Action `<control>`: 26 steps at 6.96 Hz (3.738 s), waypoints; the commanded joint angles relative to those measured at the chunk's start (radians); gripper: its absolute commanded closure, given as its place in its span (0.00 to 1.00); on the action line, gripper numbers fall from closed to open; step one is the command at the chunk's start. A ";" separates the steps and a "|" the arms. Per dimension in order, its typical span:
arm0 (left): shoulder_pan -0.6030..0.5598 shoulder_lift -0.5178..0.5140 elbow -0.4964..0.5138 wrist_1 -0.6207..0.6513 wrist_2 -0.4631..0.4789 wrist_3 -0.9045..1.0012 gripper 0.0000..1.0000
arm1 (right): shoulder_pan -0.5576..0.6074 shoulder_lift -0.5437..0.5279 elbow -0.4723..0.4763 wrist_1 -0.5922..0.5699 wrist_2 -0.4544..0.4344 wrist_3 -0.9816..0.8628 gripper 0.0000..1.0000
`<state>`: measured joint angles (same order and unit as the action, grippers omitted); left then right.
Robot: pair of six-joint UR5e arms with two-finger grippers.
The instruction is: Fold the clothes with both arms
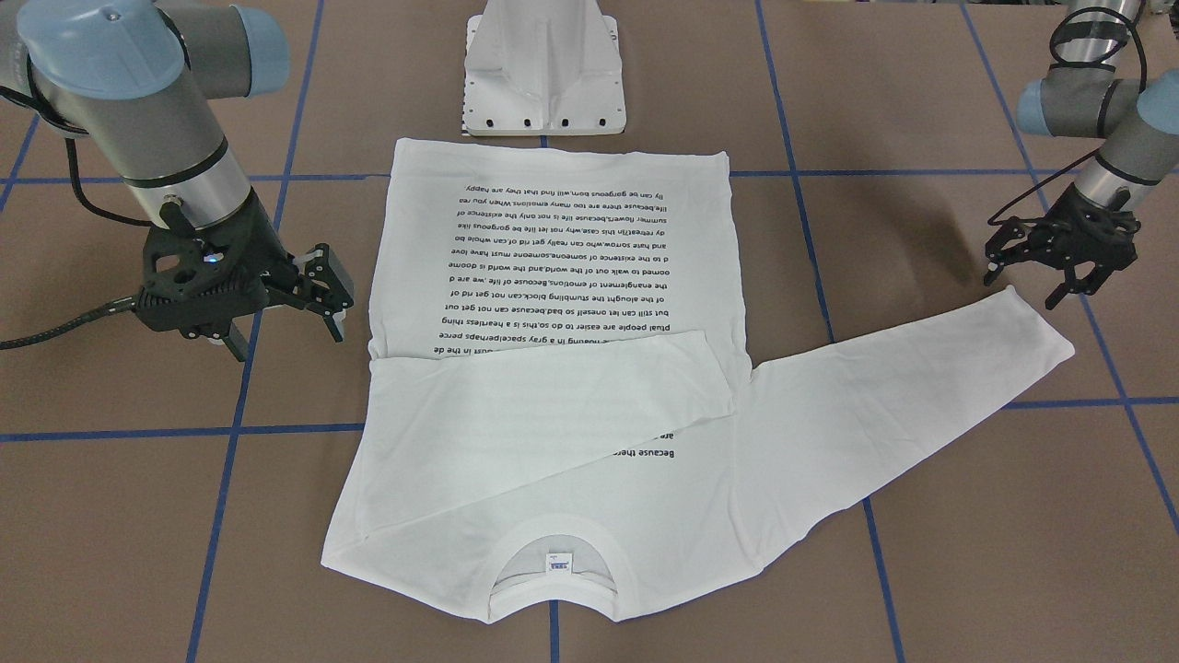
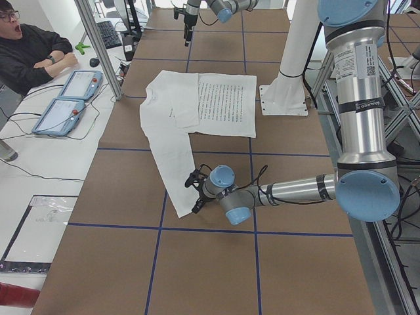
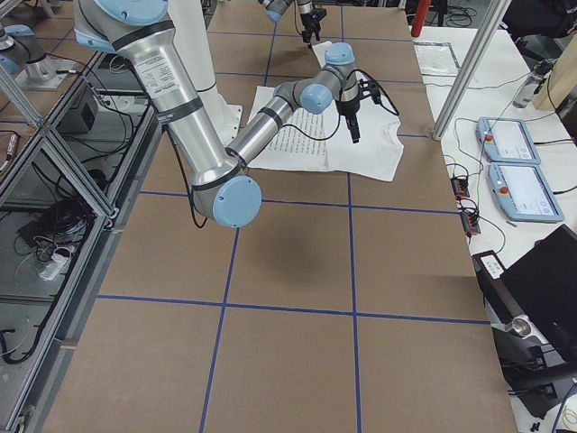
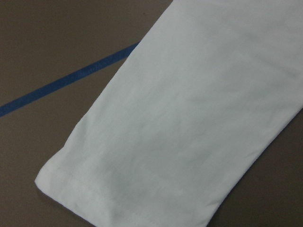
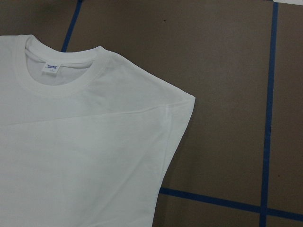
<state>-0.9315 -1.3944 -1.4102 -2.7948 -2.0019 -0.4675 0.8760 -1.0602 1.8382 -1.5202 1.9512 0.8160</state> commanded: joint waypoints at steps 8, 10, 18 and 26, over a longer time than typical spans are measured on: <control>-0.048 -0.110 -0.122 -0.026 0.018 -0.055 1.00 | -0.003 0.002 -0.001 0.000 0.000 0.000 0.00; -0.044 -0.306 -0.098 -0.011 0.017 -0.284 1.00 | -0.003 0.002 -0.001 0.000 -0.002 0.002 0.00; 0.296 -1.015 0.094 0.256 0.332 -0.976 1.00 | -0.006 0.000 -0.007 0.000 -0.003 0.000 0.00; 0.421 -0.996 0.058 0.363 0.279 -0.793 0.00 | -0.050 0.003 -0.011 0.002 -0.008 0.009 0.00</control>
<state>-0.4810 -2.4101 -1.3172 -2.5099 -1.6536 -1.3370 0.8563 -1.0585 1.8309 -1.5198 1.9470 0.8202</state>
